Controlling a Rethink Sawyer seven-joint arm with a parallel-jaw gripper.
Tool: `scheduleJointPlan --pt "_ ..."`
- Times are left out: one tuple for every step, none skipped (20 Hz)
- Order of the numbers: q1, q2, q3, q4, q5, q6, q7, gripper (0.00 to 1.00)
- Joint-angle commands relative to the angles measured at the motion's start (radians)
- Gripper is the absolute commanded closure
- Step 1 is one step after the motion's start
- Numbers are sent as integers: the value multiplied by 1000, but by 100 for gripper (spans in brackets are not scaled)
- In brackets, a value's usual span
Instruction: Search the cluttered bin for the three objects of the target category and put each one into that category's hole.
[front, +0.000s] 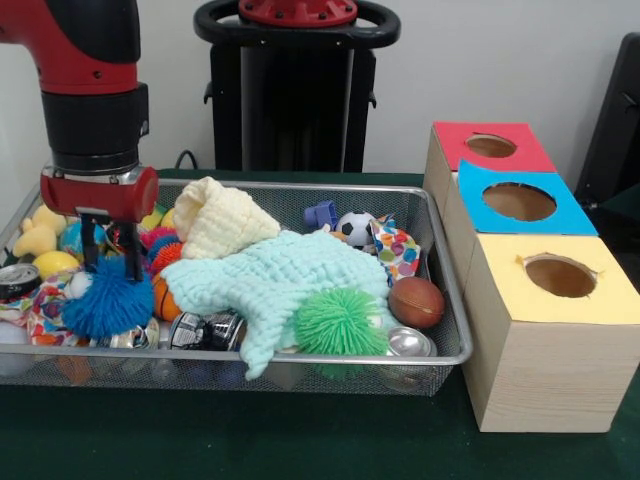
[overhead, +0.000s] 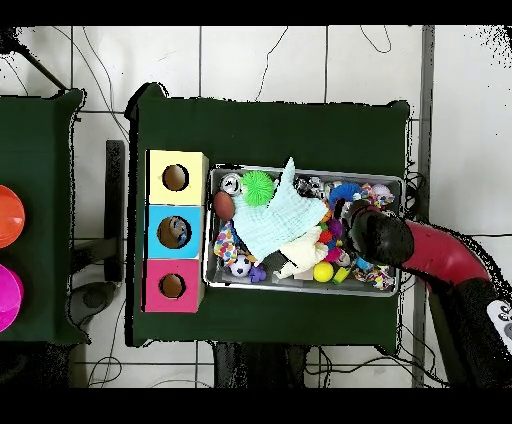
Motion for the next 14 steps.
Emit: scheduleJointPlan --pt "-10 31 87 -59 21 64 -27 100" --pt "-12 33 88 -57 22 53 -21 100" --pt "-15 36 89 -56 22 42 -16 100" --pt "-20 40 99 -58 15 34 -29 100" --pt "-18 41 100 -61 10 38 -36 100" --pt "-18 42 101 -64 10 48 -40 100" --pt "-14 36 95 -53 7 44 -34 100" --pt "-14 34 94 -49 7 40 -28 100" --pt "-13 32 91 -44 7 41 -23 100" --pt "-12 30 90 -43 6 40 -21 100" --pt "-11 29 89 -41 5 38 -19 100" --pt "-12 28 90 -39 5 37 -19 100" --pt "-12 28 89 -38 6 39 -17 100" --pt "-12 25 89 -33 7 39 -15 100"
